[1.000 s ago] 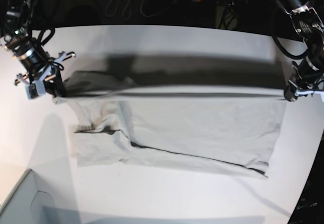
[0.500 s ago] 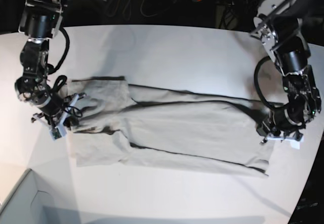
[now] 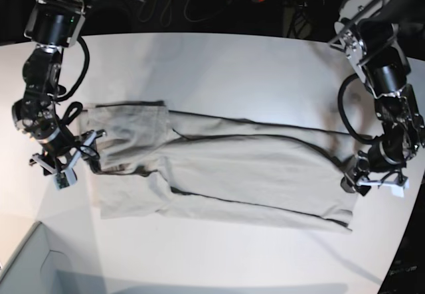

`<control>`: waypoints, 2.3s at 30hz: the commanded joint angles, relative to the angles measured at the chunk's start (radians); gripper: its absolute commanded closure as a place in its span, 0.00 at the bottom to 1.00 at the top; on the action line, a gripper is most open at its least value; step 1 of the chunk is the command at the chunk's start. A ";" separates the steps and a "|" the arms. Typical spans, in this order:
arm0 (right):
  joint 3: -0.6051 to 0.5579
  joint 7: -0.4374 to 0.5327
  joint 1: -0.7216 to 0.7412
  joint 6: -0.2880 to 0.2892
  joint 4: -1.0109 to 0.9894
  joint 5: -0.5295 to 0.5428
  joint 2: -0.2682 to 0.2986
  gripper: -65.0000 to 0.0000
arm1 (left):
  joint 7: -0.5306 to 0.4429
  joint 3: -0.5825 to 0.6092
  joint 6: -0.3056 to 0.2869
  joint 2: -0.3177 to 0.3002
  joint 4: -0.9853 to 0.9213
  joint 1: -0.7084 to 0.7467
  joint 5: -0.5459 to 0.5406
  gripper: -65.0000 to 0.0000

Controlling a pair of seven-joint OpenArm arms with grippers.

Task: Layout the t-shirt on the table in an organized manner, then fold the t-shirt properly
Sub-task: 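Fold the held edge over the shirt body with both grippers, then release the shirt and regrasp its folded edge with both grippers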

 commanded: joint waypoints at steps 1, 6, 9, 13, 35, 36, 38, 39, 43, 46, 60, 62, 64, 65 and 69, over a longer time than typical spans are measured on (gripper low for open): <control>0.020 0.021 0.014 -0.004 0.036 0.013 -0.002 0.42 | -0.009 -0.002 -0.003 -0.022 0.020 -0.009 -0.005 0.32; 0.072 0.021 -0.049 -0.004 0.105 0.013 -0.048 0.43 | -0.116 0.009 -0.003 -0.024 0.022 0.048 0.003 0.32; 0.083 0.021 -0.076 -0.004 0.116 0.013 -0.061 0.43 | -0.173 0.024 -0.003 -0.025 0.022 0.065 0.003 0.32; 0.084 0.021 -0.104 -0.004 0.118 0.013 -0.064 0.43 | -0.204 0.121 0.006 -0.039 0.020 0.065 0.004 0.32; 0.149 0.021 -0.142 -0.004 0.116 0.014 -0.067 0.43 | -0.351 0.213 -0.005 -0.045 -0.136 0.021 0.302 0.33; 0.149 0.021 -0.148 -0.004 0.116 0.014 -0.067 0.43 | -0.353 0.213 -0.005 -0.045 -0.147 0.019 0.302 0.33; 0.149 0.021 -0.151 -0.004 0.118 0.014 -0.067 0.43 | -0.353 0.213 -0.005 -0.045 -0.147 0.018 0.302 0.33; 0.149 0.021 -0.151 -0.004 0.118 0.014 -0.067 0.43 | -0.353 0.213 -0.005 -0.045 -0.145 0.016 0.302 0.33; 0.149 0.021 -0.153 -0.004 0.111 0.014 -0.067 0.43 | -0.353 0.213 -0.005 -0.045 -0.145 0.013 0.302 0.38; 0.149 0.021 -0.153 -0.004 0.111 0.014 -0.067 0.43 | -0.353 0.213 -0.005 -0.045 -0.147 0.001 0.302 0.49; 0.149 0.021 -0.168 -0.004 0.110 0.014 -0.065 0.43 | -0.465 0.354 0.006 -0.045 -0.210 -0.016 0.296 0.50; 0.149 0.021 -0.168 -0.004 0.111 0.014 -0.065 0.43 | -0.466 0.354 0.006 -0.047 -0.211 -0.016 0.296 0.50; 0.149 0.021 -0.168 -0.004 0.113 0.014 -0.065 0.43 | -0.466 0.354 0.006 -0.050 -0.211 -0.016 0.296 0.50; 0.149 0.021 -0.168 -0.004 0.113 0.014 -0.065 0.43 | -0.466 0.354 0.006 -0.051 -0.211 -0.016 0.296 0.50; 0.149 0.021 -0.168 -0.004 0.115 0.014 -0.065 0.43 | -0.466 0.354 0.006 -0.051 -0.211 -0.015 0.296 0.50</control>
